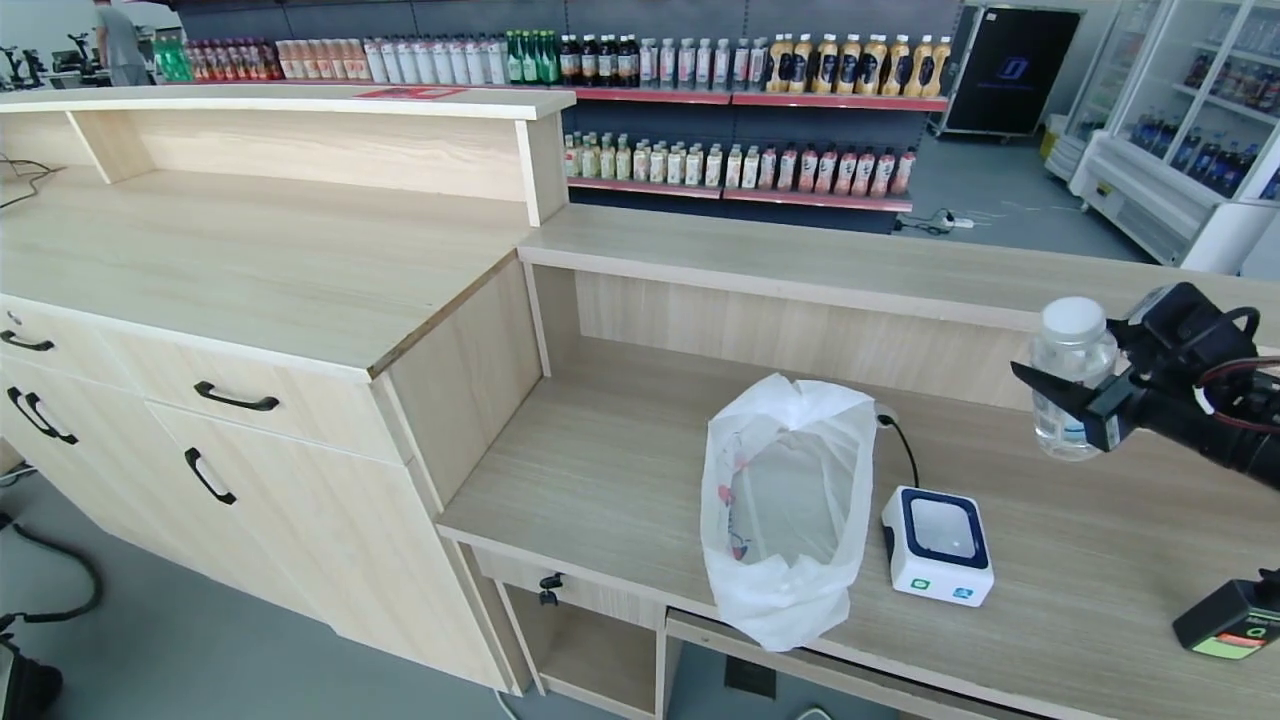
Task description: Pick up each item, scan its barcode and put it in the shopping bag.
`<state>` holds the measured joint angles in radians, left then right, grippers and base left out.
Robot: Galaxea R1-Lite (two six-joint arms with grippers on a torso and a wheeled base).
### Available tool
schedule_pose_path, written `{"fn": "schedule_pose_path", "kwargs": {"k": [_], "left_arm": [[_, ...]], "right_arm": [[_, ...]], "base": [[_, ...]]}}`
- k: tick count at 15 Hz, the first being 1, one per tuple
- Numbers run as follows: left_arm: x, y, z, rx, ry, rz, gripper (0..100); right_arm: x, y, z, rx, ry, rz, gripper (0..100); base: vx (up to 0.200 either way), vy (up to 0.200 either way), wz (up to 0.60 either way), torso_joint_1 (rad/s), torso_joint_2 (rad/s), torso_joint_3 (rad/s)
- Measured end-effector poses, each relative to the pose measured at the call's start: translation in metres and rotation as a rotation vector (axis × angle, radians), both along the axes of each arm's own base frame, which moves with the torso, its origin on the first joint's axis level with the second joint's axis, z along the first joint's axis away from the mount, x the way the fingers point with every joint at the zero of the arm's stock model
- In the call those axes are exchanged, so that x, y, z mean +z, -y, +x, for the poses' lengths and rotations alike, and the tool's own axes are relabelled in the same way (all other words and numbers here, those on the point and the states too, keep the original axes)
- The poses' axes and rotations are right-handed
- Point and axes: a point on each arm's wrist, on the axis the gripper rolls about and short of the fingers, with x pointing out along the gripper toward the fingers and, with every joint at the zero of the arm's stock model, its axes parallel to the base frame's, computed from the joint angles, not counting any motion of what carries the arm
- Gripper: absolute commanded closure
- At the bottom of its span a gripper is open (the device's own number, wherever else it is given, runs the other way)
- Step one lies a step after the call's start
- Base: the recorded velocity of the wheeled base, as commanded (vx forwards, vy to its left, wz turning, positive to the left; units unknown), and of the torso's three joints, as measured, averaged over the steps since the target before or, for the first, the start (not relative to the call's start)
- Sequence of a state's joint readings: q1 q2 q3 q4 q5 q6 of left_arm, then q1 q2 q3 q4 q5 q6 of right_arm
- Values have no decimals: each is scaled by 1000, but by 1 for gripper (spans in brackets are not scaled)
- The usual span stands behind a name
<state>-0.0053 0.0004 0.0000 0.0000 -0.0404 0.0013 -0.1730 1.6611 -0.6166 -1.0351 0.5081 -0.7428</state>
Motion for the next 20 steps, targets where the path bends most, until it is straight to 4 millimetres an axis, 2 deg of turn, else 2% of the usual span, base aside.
{"fn": "schedule_pose_path", "kwargs": {"k": [4, 9, 12, 17, 20], "left_arm": [[0, 0, 0, -1, 0, 0, 0], [0, 0, 0, 0, 0, 0, 0], [0, 0, 0, 0, 0, 0, 0], [0, 0, 0, -1, 0, 0, 0], [0, 0, 0, -1, 0, 0, 0]], "right_arm": [[-13, -1, 15, 129, 42, -23, 100], [-37, 1, 28, 263, 14, -53, 100], [-48, 1, 35, 373, 38, -127, 100], [-57, 3, 39, 456, 52, -163, 100], [-67, 14, 38, 498, 59, -205, 100]], "base": [[0, 0, 0, 0, 0, 0], [0, 0, 0, 0, 0, 0], [0, 0, 0, 0, 0, 0], [0, 0, 0, 0, 0, 0], [0, 0, 0, 0, 0, 0]]}}
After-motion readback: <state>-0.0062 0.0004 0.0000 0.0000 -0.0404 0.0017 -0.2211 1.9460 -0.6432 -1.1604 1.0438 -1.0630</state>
